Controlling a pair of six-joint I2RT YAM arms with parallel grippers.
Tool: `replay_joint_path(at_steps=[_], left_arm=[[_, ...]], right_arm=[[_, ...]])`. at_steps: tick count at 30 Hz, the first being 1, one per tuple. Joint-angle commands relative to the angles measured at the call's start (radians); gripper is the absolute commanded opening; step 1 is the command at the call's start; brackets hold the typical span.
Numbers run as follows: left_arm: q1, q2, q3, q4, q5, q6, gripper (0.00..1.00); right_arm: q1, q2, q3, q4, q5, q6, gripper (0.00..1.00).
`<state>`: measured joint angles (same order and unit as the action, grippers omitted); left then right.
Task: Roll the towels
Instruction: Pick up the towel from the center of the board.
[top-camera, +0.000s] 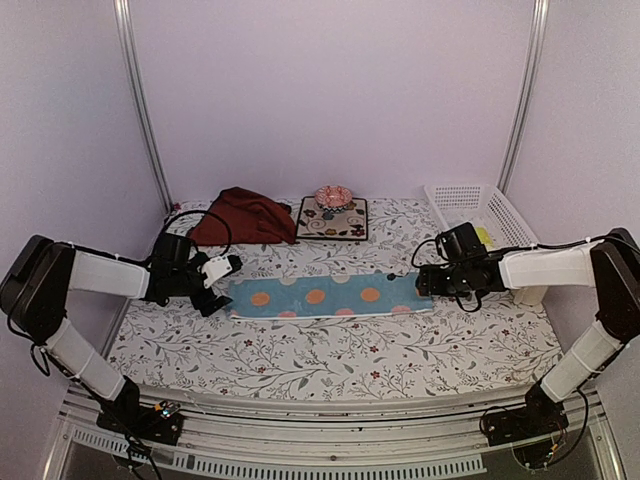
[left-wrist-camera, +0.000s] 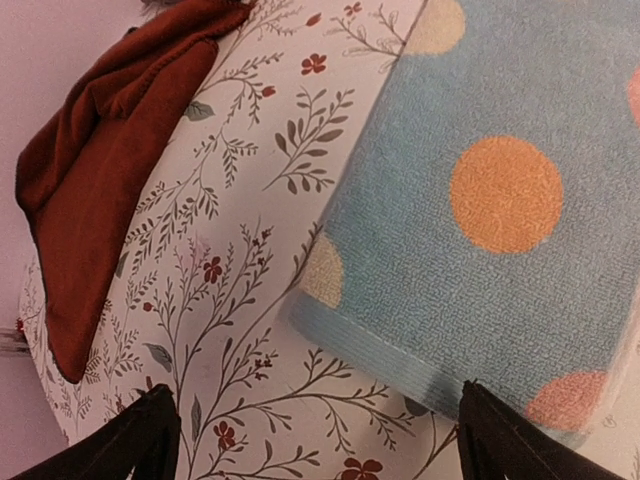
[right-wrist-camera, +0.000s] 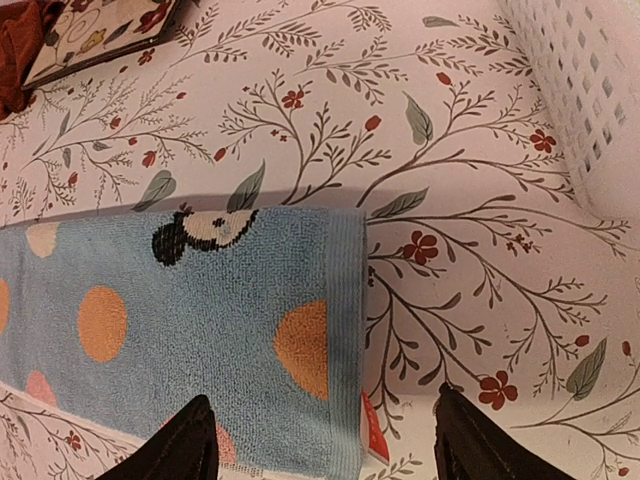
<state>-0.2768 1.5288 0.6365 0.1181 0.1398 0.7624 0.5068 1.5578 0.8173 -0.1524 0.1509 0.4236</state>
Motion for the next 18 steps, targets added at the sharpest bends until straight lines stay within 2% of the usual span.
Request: replay_joint_path(at_steps=[1, 9, 14, 18], left_arm=[[-0.032, 0.046, -0.023, 0.092, -0.116, 0.022, 0.97], [-0.033, 0.074, -0.024, 0.126, -0.197, 0.043, 0.97], [-0.031, 0.041, 0.015, 0.078, -0.140, 0.022, 0.97], [-0.029, 0.044, 0.057, 0.060, -0.128, -0.019, 0.97]], right_arm=[[-0.013, 0.044, -0.022, 0.084, -0.020, 0.070, 0.73], [-0.068, 0.112, -0.036, 0.143, -0.093, 0.117, 0.67], [-0.082, 0.164, -0.018, 0.161, -0.130, 0.137, 0.63], [-0.099, 0.190, -0.010, 0.179, -0.165, 0.151, 0.55]])
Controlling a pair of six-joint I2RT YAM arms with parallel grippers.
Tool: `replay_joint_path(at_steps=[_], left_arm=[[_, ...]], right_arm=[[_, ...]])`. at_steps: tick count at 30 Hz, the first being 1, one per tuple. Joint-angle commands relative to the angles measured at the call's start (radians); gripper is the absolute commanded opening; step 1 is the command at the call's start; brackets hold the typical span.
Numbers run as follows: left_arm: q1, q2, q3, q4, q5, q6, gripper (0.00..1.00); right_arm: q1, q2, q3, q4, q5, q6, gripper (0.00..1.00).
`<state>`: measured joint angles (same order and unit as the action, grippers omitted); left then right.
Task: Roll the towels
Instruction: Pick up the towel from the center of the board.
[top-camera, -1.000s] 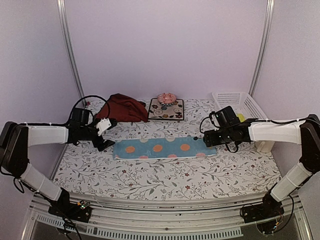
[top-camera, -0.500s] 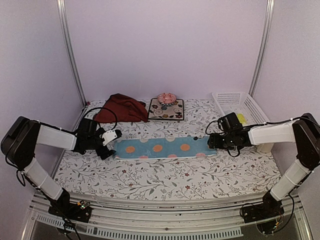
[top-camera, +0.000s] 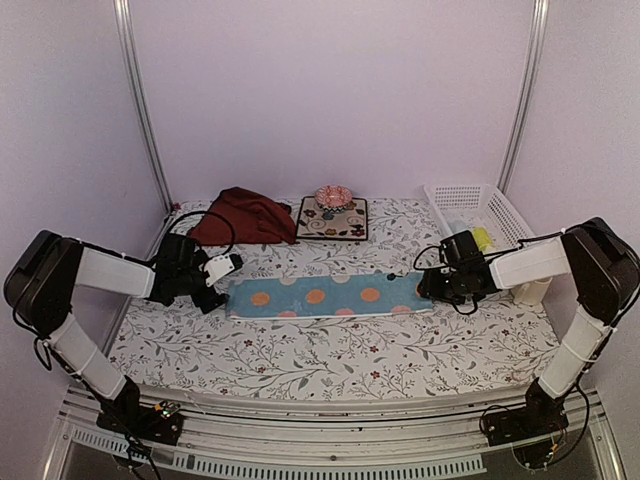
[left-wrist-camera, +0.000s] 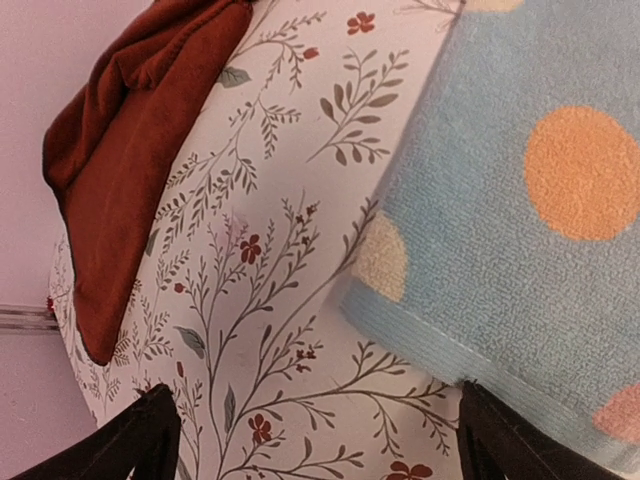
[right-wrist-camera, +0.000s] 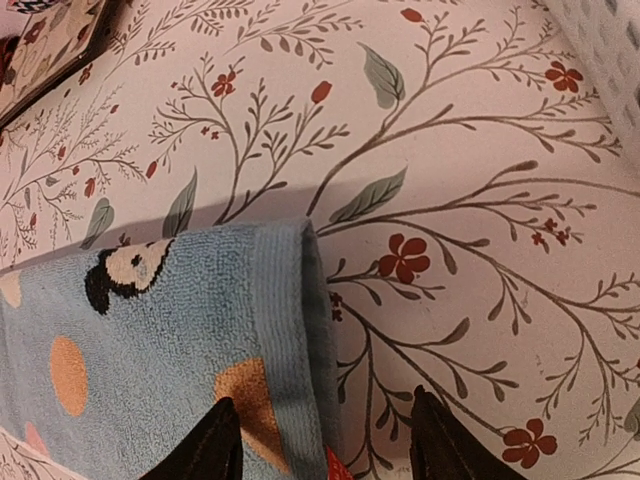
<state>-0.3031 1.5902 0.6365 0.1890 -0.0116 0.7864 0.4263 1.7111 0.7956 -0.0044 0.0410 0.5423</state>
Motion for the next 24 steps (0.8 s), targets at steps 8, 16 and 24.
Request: replay_joint_path(at_steps=[8, 16, 24], left_arm=[[0.007, 0.026, 0.077, 0.047, -0.056, -0.130, 0.97], [0.010, 0.044, 0.075, 0.064, -0.082, -0.173, 0.97], [0.010, 0.157, 0.147, 0.107, -0.199, -0.188, 0.97]], right_arm=[[-0.045, 0.070, -0.016, 0.078, -0.127, 0.059, 0.40], [-0.045, 0.087, -0.030, 0.110, -0.204, 0.069, 0.33], [-0.045, 0.080, -0.032, 0.104, -0.215, 0.068, 0.29]])
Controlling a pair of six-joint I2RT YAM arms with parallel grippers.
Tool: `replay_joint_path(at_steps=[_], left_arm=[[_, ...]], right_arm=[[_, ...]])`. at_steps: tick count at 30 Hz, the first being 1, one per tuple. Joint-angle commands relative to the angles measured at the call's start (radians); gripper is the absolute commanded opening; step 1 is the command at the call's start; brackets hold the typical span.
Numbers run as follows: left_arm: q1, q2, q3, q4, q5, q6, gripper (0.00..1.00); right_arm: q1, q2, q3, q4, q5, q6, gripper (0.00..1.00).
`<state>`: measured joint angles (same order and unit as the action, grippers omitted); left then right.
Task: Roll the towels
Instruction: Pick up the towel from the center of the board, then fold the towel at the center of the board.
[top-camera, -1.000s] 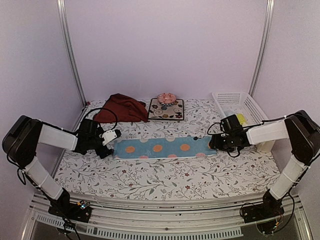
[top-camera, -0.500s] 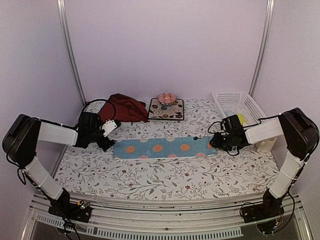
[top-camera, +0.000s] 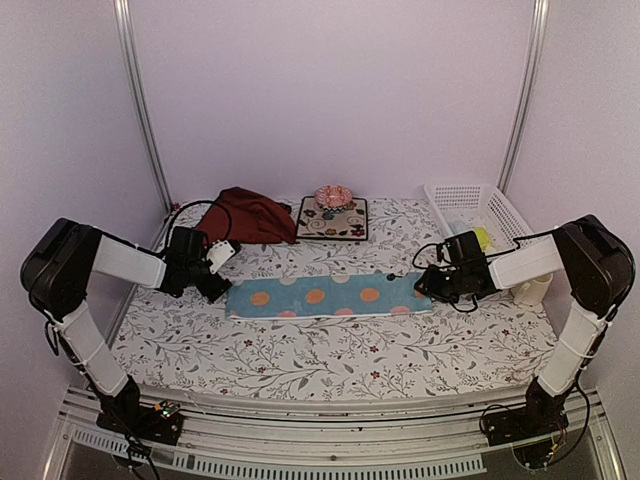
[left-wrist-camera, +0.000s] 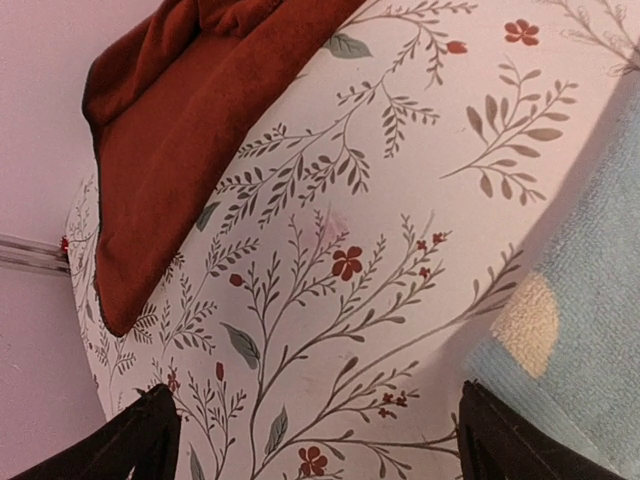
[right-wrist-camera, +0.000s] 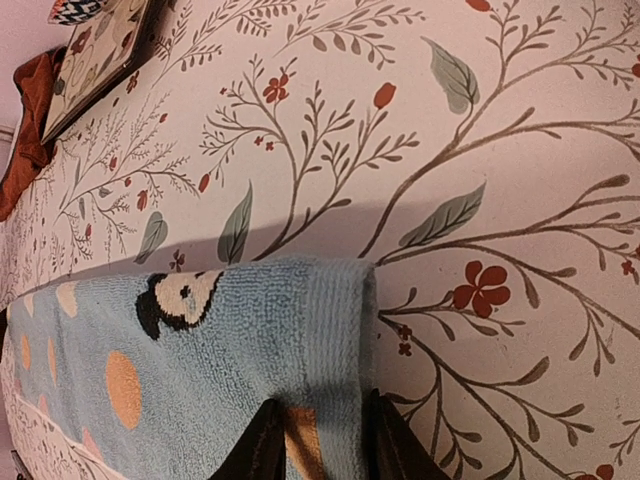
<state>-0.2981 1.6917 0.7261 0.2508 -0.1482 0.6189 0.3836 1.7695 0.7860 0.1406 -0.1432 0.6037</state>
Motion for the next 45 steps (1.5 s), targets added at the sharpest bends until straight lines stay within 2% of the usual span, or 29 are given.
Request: replay_joint_path(at_steps=[1, 6, 11, 12, 19, 26, 36, 40, 45], left_arm=[[0.006, 0.069, 0.067, 0.049, -0.069, -0.019, 0.97], [0.006, 0.101, 0.075, 0.076, -0.108, -0.012, 0.97], [0.014, 0.072, 0.053, 0.085, -0.114, -0.026, 0.97], [0.017, 0.060, 0.048, 0.087, -0.111, -0.030, 0.97], [0.021, 0.031, 0.026, 0.078, -0.076, -0.058, 0.97], [0.022, 0.006, -0.001, 0.090, -0.076, -0.069, 0.97], [0.024, -0.018, -0.022, 0.092, -0.070, -0.079, 0.97], [0.025, -0.024, -0.025, 0.093, -0.073, -0.086, 0.97], [0.031, -0.029, -0.026, 0.096, -0.080, -0.094, 0.97]], right_arm=[[-0.003, 0.026, -0.022, -0.042, -0.034, 0.007, 0.29], [-0.003, 0.041, -0.015, -0.040, -0.047, 0.003, 0.20], [-0.002, 0.042, -0.011, -0.044, -0.047, -0.001, 0.04], [-0.002, 0.041, -0.010, -0.045, -0.046, 0.000, 0.03], [-0.003, -0.007, -0.006, -0.080, -0.013, -0.006, 0.02], [-0.003, -0.172, 0.021, -0.199, 0.104, -0.045, 0.02], [0.017, -0.336, 0.136, -0.359, 0.132, -0.118, 0.02], [0.050, -0.324, 0.214, -0.384, 0.085, -0.144, 0.02], [0.178, -0.189, 0.370, -0.405, 0.039, -0.163, 0.02]])
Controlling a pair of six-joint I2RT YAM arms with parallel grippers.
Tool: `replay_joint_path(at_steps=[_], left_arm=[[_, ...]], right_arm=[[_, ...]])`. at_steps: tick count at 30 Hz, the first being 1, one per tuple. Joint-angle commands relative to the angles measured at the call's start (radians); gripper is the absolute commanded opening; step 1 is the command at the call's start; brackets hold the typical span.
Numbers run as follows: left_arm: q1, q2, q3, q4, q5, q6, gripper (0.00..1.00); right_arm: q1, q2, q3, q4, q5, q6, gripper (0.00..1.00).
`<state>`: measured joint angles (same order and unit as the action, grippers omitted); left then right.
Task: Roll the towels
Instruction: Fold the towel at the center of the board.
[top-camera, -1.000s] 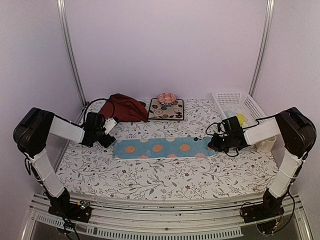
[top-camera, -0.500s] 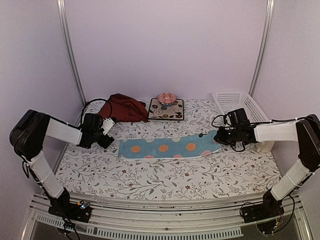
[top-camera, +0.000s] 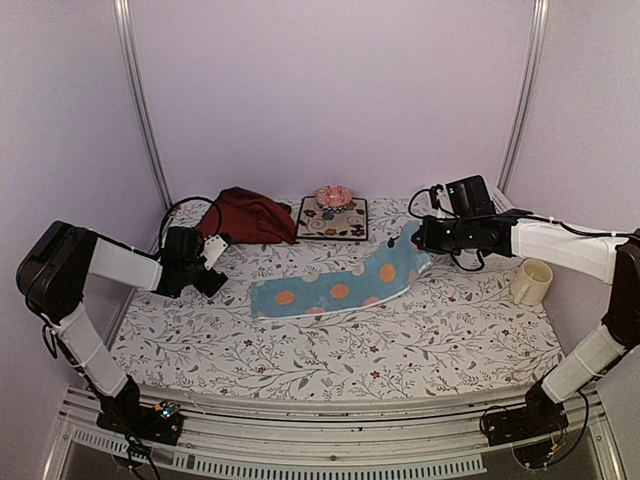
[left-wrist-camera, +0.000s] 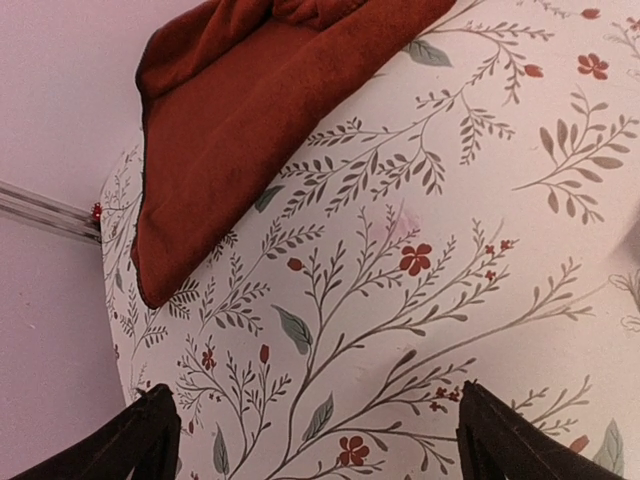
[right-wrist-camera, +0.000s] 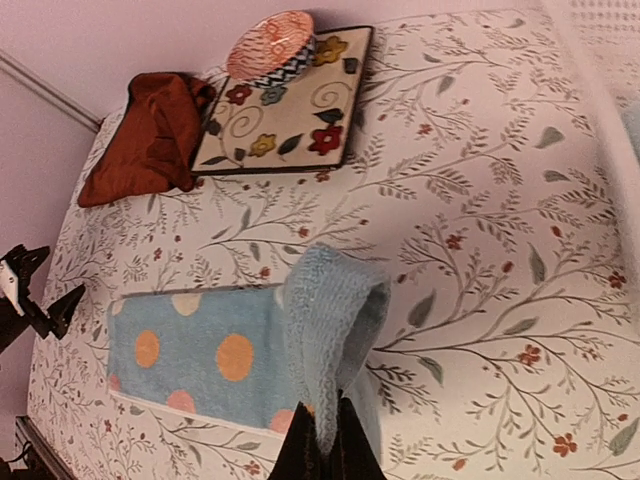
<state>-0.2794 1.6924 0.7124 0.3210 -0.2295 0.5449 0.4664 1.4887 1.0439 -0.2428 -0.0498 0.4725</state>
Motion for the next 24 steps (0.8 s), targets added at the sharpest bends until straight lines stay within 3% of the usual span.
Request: replay_joint_path(at_steps=[1, 11, 24], left_arm=[[0.012, -0.031, -0.013, 0.027, 0.001, -0.021, 0.97], [0.025, -0.038, -0.023, 0.048, -0.010, -0.022, 0.97], [0.037, -0.039, -0.025, 0.065, -0.022, -0.028, 0.97]], right_arm=[[0.116, 0.136, 0.142, -0.017, -0.066, -0.030, 0.02], [0.284, 0.426, 0.472, -0.030, -0.139, -0.018, 0.02], [0.380, 0.658, 0.691, 0.002, -0.191, 0.015, 0.02]])
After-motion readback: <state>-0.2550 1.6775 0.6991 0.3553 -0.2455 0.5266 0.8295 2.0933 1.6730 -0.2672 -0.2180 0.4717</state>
